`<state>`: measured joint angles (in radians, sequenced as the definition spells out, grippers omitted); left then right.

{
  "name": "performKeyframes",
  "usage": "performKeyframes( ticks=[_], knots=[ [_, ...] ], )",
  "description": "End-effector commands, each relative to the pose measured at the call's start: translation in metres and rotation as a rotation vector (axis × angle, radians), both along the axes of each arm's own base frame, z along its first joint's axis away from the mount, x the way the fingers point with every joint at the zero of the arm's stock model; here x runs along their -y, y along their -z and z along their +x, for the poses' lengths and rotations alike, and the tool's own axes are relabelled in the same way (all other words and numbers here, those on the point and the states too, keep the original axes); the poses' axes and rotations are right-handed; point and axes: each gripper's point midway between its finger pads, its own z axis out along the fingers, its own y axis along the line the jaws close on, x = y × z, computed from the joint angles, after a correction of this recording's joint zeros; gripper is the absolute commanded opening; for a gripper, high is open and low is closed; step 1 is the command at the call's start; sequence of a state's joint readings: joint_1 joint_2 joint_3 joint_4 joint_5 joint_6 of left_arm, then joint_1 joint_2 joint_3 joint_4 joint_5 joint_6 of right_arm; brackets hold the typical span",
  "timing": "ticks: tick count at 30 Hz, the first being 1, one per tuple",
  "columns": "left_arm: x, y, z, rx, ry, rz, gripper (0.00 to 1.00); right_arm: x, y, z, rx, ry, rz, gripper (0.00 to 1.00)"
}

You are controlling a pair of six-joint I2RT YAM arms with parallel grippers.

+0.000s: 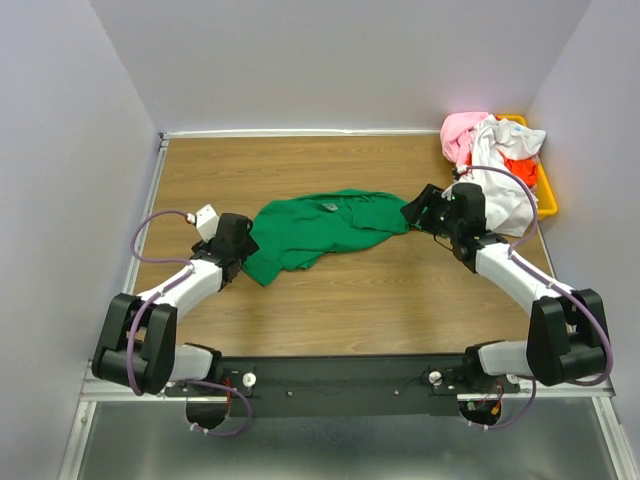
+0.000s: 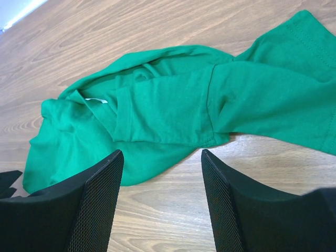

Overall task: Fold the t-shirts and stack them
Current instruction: Flatten the tshirt out

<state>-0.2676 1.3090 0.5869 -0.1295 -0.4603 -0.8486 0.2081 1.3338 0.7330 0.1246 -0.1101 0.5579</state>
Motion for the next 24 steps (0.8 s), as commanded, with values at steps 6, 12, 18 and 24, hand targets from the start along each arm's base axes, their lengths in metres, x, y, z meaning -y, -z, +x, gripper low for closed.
performKeyframes(
  ticks=[6, 12, 18, 24],
  knots=[
    [0.018, 0.008, 0.011, -0.001, 0.107, -0.039, 0.85, -0.002, -0.002, -0.010, -0.004, -0.014, 0.013, 0.68],
    [0.029, 0.015, 0.015, -0.023, 0.163, -0.061, 0.79, -0.002, -0.007, -0.013, 0.011, -0.020, 0.012, 0.69],
    [0.032, 0.020, 0.013, -0.039, 0.196, -0.065, 0.58, 0.002, -0.009, -0.015, 0.016, -0.010, -0.002, 0.70],
    [0.035, 0.025, 0.009, -0.058, 0.233, -0.066, 0.03, 0.003, -0.005, -0.015, 0.005, -0.007, -0.007, 0.70]
  ],
)
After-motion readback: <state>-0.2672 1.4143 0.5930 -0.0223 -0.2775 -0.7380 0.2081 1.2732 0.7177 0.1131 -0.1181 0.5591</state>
